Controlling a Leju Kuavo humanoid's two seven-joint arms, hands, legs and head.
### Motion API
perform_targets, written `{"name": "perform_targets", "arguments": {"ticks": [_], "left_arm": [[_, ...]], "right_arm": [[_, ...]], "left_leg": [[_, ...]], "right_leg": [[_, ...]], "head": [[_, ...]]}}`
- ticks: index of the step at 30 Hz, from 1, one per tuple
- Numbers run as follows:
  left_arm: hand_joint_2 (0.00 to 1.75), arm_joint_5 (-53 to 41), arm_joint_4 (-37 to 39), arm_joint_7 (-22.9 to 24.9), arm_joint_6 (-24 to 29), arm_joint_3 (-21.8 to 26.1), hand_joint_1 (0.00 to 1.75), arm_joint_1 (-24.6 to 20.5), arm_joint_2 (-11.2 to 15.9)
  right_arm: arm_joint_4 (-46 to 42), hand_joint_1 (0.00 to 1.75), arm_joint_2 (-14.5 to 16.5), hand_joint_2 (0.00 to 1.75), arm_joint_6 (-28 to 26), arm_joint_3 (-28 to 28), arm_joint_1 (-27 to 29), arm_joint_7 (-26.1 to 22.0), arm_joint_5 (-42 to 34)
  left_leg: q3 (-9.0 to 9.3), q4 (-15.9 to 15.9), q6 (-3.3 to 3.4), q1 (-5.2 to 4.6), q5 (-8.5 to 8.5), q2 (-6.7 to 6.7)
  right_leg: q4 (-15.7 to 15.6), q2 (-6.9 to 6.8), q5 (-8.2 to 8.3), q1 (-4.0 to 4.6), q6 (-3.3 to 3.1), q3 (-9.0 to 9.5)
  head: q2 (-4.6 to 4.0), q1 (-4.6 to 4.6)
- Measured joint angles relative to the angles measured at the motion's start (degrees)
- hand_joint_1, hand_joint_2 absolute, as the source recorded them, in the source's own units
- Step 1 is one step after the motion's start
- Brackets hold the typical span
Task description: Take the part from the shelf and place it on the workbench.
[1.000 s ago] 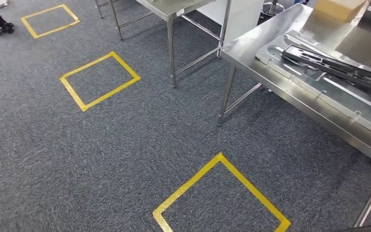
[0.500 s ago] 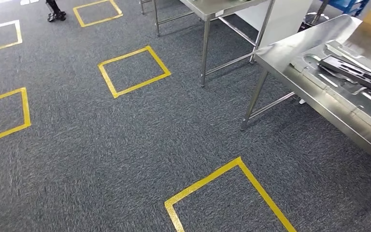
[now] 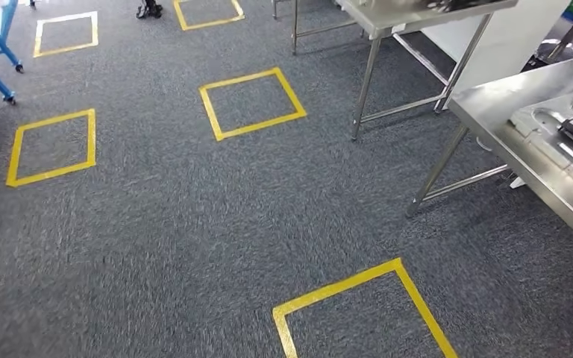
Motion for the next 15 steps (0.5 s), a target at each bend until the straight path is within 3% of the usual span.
{"name": "perform_targets", "arguments": {"ticks": [2, 4, 5, 7, 9, 10, 11, 13, 15], "left_arm": [[0.00, 0.2, 0.0, 0.0, 0.2, 0.0, 0.00, 0.0, 0.0], [0.00, 0.5, 0.0, 0.0, 0.3, 0.0, 0.00, 0.1, 0.0], [0.00, 0.6, 0.0, 0.0, 0.4, 0.0, 0.00, 0.1, -0.1], [0.00, 0.8, 0.0, 0.0, 0.5, 0.0, 0.00, -0.1, -0.2], [0.00, 1.1, 0.0, 0.1, 0.6, 0.2, 0.00, -0.2, -0.3], [0.00, 1.2, 0.0, 0.2, 0.7, 0.3, 0.00, -0.1, -0.4], [0.00, 1.3, 0.0, 0.3, 0.7, 0.4, 0.00, 0.0, -0.5], [0.00, 1.4, 0.0, 0.5, 0.7, 0.5, 0.00, 0.0, -0.5], [0.00, 1.5, 0.0, 0.6, 0.8, 0.6, 0.00, -0.2, -0.5]], "right_arm": [[0.0, 0.00, -0.1, 0.00, 0.3, -0.3, -0.1, -0.2, 0.0], [0.0, 0.00, -0.2, 0.00, 0.5, -0.4, -0.1, -0.2, 0.0], [0.0, 0.00, -0.3, 0.00, 0.6, -0.5, 0.0, -0.2, 0.0], [0.1, 0.00, -0.5, 0.00, 0.7, -0.5, 0.2, -0.2, 0.2], [0.2, 0.00, -0.6, 0.00, 0.8, -0.5, 0.3, -0.2, 0.3], [0.2, 0.00, -0.7, 0.00, 0.9, -0.5, 0.3, -0.3, 0.4], [0.2, 0.00, -0.8, 0.00, 0.9, -0.5, 0.2, -0.4, 0.5], [0.2, 0.00, -0.8, 0.00, 1.1, -0.5, 0.1, -0.6, 0.7], [0.2, 0.00, -0.9, 0.00, 1.3, -0.5, -0.1, -0.7, 1.0]], "left_leg": [[-0.63, 0.1, -0.83, 0.13, 0.34, -1.10], [-1.39, 1.2, -1.38, 0.24, -0.37, -0.16], [-2.45, 3.4, -1.57, 0.23, -1.73, 1.15], [-5.84, 10.9, -1.88, 0.25, -5.66, 3.83], [-8.22, 16.7, -2.06, 0.35, -7.71, 4.67], [-7.94, 16.6, -2.03, 0.35, -7.22, 4.85], [-6.44, 14.2, -1.90, 0.33, -5.78, 5.13], [-1.67, 5.7, -1.29, -0.01, -2.58, 7.29], [0.93, 0.5, -0.50, -0.54, -1.31, 9.00]], "right_leg": [[-0.1, -0.71, 0.03, 0.13, -0.53, -0.18], [-0.5, -2.00, 0.38, 0.13, -1.35, -0.15], [-0.7, -2.73, 0.52, 0.11, -1.70, -0.17], [-0.7, -4.27, 0.55, 0.37, -2.10, -0.32], [-0.7, -5.81, 0.51, 0.67, -2.21, -0.44], [-0.7, -6.51, 0.49, 0.78, -2.23, -0.45], [-0.7, -7.16, 0.46, 0.87, -2.23, -0.40], [-0.7, -8.42, 0.33, 1.12, -2.07, -0.16], [-0.6, -9.54, 0.17, 1.35, -1.63, 0.04]], "head": [[0.00, -0.01], [0.00, -0.01], [0.00, -0.01], [0.00, -0.01], [0.00, -0.01], [0.00, -0.01], [0.00, -0.01], [0.00, -0.01], [0.00, -0.01]]}}
